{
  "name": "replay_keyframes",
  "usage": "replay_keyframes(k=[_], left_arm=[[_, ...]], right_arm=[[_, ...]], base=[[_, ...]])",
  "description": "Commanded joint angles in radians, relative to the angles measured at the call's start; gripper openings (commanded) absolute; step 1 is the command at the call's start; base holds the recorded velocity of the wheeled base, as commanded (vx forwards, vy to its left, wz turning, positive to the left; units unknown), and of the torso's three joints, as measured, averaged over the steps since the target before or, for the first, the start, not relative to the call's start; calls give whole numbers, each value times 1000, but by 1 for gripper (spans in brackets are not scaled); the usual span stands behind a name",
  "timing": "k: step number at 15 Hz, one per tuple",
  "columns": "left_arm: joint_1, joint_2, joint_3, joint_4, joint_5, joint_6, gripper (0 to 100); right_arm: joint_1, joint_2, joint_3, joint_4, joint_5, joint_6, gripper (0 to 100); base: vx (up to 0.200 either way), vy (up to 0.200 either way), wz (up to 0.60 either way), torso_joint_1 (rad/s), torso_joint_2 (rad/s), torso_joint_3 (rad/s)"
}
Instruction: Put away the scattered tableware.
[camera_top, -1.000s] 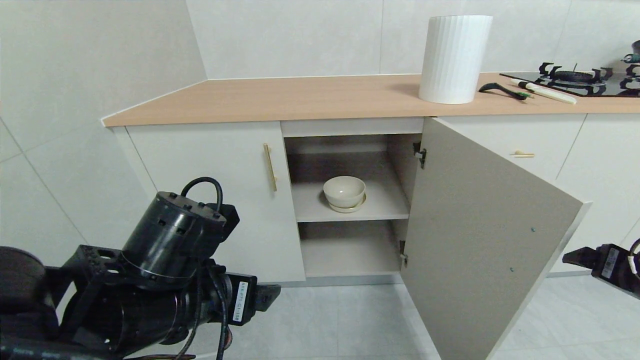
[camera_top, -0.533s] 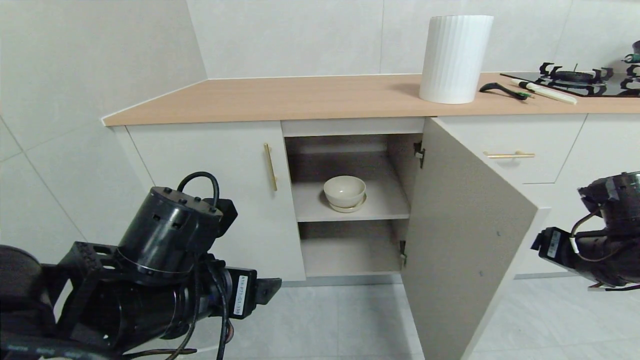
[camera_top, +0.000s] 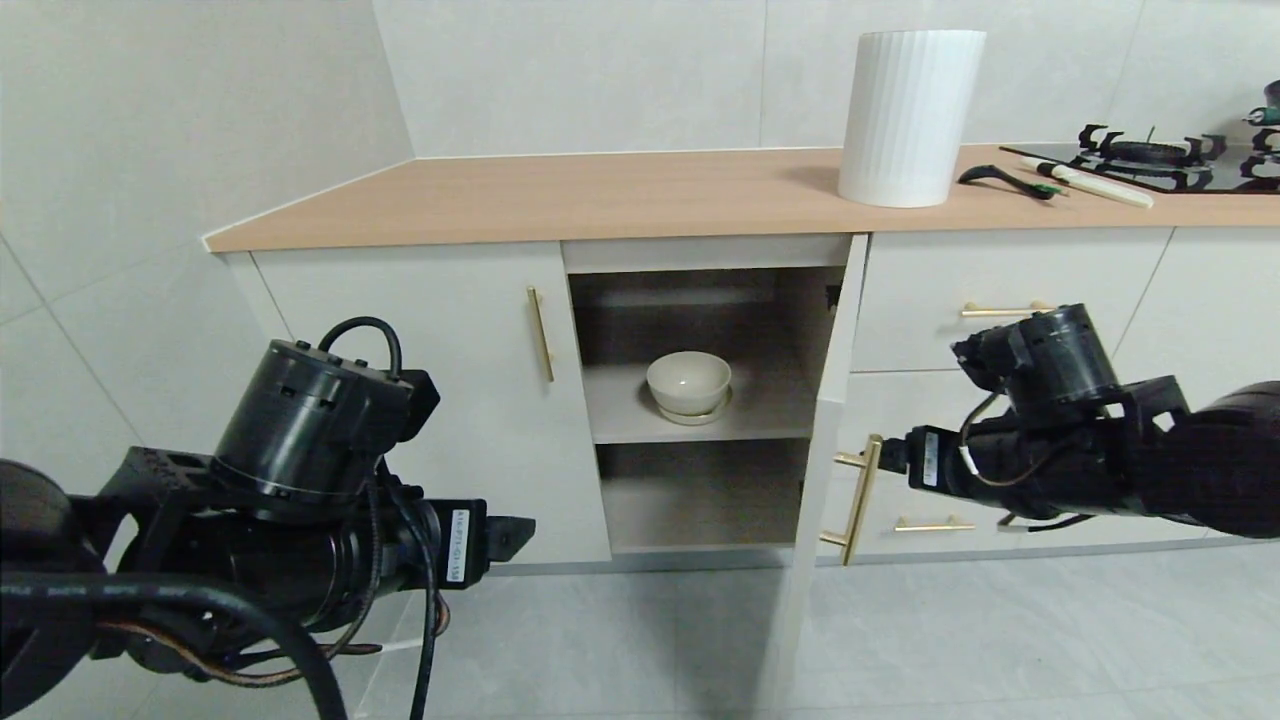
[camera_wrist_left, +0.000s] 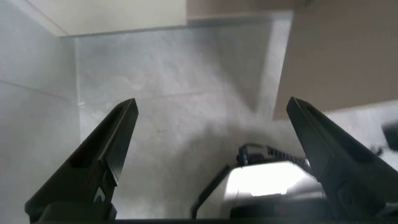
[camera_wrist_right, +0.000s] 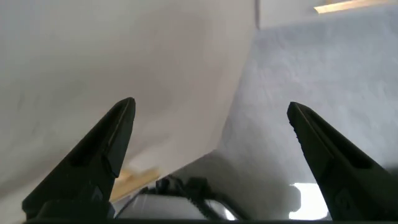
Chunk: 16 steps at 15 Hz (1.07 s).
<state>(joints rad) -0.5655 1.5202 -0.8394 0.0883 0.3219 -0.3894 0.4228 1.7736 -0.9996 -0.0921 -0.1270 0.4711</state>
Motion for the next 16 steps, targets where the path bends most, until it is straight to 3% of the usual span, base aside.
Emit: replay_keyframes(k=[1,4,10,12,14,16], left_arm=[[30,1,-10,1,0,1,100],[36,3,-12,1,0,1,100],[46,-5,-12,1,5,1,100],[69,-15,-12,1,42,29,100],[79,-15,-21,1,80,33,100],[93,-17,-27,1,82,33,100]], right_arm=[[28,142,-128,0,6,-19,100],[40,234,-241,2,14,-28,100],[54,264,-248,-1,14,-22,100],[64,277,-249,-5,10,-17,100],[77,288,-254,-6,9,3,100],[80,297,-254,-32,6,11,100]], base=[[0,0,0,0,0,0],[0,0,0,0,0,0],[0,0,0,0,0,0],[200,0,0,2,0,2],[200,0,0,-2,0,7],[200,0,0,12,0,0]])
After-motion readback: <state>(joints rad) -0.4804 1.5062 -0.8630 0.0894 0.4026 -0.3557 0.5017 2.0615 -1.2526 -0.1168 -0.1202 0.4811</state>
